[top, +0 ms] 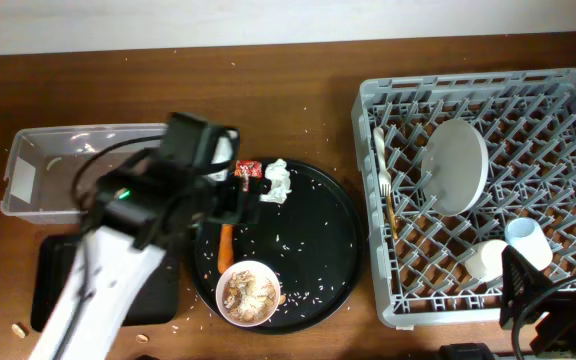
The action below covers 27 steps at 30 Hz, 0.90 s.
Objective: Sort waste into correct bins and load items into the dishwasher rack
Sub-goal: 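Grasp the white tissue with the left gripper and drop it in the clear bin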
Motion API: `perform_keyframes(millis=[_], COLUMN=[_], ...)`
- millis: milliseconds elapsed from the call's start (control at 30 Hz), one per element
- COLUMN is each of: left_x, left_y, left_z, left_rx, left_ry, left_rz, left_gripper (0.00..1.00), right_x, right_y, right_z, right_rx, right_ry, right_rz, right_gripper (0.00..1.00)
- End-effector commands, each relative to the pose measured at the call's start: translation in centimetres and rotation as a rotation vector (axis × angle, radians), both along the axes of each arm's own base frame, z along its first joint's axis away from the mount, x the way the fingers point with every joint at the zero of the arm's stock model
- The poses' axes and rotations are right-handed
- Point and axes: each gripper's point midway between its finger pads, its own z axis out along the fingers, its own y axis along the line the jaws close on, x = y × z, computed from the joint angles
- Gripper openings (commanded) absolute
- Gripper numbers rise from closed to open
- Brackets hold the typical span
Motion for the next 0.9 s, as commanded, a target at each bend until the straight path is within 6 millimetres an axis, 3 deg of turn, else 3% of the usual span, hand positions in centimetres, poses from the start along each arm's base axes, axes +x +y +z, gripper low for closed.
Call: perform_keyframes(millis=[0, 100, 133, 300, 367, 400, 467, 533, 567, 633, 733, 867], left_x=[2.7, 4.5, 5.1, 8.6, 9.3, 9.4, 9.5, 9.5, 9.5, 9.6, 9.4, 9.1], left_y=[-3.3, -6.3, -6.8, -7.2, -7.0, -7.0, -7.0, -7.1, -7.5, -7.6, -7.3, -4.1], left_z=[-4.7, -9.4, -11.0, -19.9, -22.4, -23.7, -25.1, -25.1, -24.3, -22.5, -18.4, -11.7], left_rx=[0.114, 0.168, 0.194, 0.342, 0.382, 0.395, 0.403, 0.399, 0.379, 0.371, 0.356, 0.341], left_ry=[0.049, 0.089, 0.098, 0.128, 0.135, 0.145, 0.157, 0.159, 0.159, 0.146, 0.122, 0.067], left_rz=[-0.057, -0.122, -0.13, -0.102, -0.096, -0.112, -0.115, -0.116, -0.12, -0.118, -0.113, -0.018], left_gripper=[0.95, 0.9, 0.84, 0.81, 0.81, 0.77, 0.6, 0.12, 0.07, 0.01, 0.0, 0.0], right_x=[-0.1, -0.1, -0.1, -0.1, -0.1, -0.1, -0.1, -0.1, -0.1, -0.1, -0.1, -0.1], right_y=[0.1, 0.1, 0.1, 0.1, 0.1, 0.1, 0.1, 0.1, 0.1, 0.1, 0.1, 0.1], right_z=[-0.1, -0.1, -0.1, -0.1, -0.1, -0.1, -0.1, -0.1, -0.1, -0.1, -0.1, -0.1], right_rx=[-0.005, -0.005, -0.005, -0.005, -0.005, -0.005, -0.005, -0.005, -0.005, -0.005, -0.005, -0.005], right_ry=[-0.001, -0.001, -0.001, -0.001, -0.001, -0.001, -0.001, -0.001, -0.001, -0.001, -0.001, -0.001], right_rz=[0.007, 0.007, 0.007, 0.007, 0.007, 0.007, 0.007, 0.007, 0.007, 0.007, 0.007, 0.007], right_gripper=[0.99, 0.99, 0.99, 0.99, 0.99, 0.99, 0.99, 0.99, 0.99, 0.99, 0.99, 0.99])
